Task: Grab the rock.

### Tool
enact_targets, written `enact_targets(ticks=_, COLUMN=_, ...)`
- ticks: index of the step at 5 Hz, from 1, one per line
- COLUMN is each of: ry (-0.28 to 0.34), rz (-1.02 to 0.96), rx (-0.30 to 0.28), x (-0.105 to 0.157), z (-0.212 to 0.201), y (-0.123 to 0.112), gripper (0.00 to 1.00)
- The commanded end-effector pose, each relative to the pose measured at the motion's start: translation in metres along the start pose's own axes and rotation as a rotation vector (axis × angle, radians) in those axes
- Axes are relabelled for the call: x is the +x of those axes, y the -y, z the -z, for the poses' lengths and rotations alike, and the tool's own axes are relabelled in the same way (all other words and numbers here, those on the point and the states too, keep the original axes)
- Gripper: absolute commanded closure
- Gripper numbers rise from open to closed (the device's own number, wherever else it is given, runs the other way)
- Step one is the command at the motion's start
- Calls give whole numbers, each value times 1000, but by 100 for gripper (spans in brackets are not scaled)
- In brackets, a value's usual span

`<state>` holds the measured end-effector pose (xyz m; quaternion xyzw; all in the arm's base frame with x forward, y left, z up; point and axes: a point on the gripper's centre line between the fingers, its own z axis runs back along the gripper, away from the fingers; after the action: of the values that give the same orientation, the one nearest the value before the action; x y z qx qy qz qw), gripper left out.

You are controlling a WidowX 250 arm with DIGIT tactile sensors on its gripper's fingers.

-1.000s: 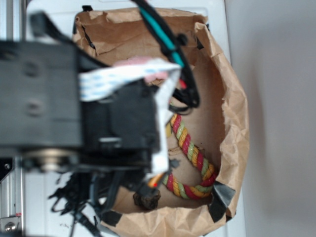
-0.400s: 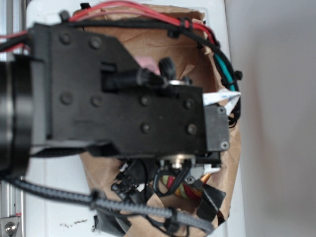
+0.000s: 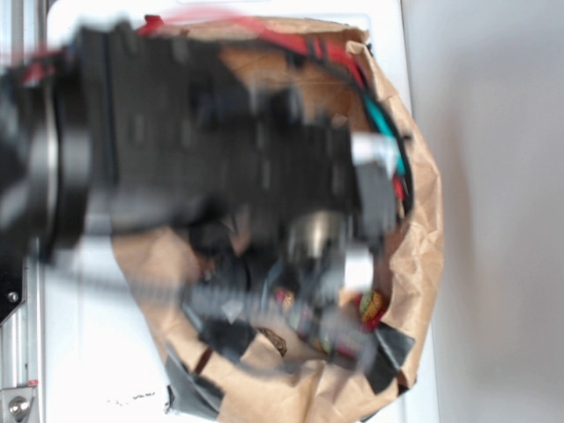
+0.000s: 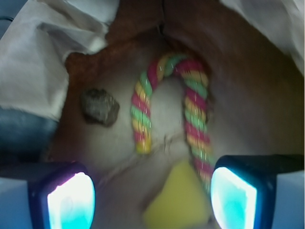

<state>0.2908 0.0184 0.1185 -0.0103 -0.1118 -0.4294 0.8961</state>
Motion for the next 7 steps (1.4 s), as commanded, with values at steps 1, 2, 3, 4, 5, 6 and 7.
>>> enact_targets(ticks=1, ry=161, rz=-109, rx=48, x=-13, z=-71, y=-40, gripper=0)
enact_targets(ticks=2, ry=107, rz=-26, rx=48, x=-4, z=-49, y=-30, gripper=0)
enact_targets(ticks=3, ry=89, rz=87, rx=36, x=3, z=-32, y=1, gripper=0)
enact_targets(ticks=4, ry=102, rz=208, rx=32, x=14, z=-17, y=33, gripper=0)
enact_targets(ticks=5, ry=96, rz=271, rx=44, x=23, z=-3, y=44, gripper=0)
enact_targets(ticks=6, ry=91, rz=333, rx=44, x=30, z=8, y=53, gripper=0)
enact_targets(ticks=7, ry=97, rz=372, rx=31, x=37, z=13, y=60, gripper=0)
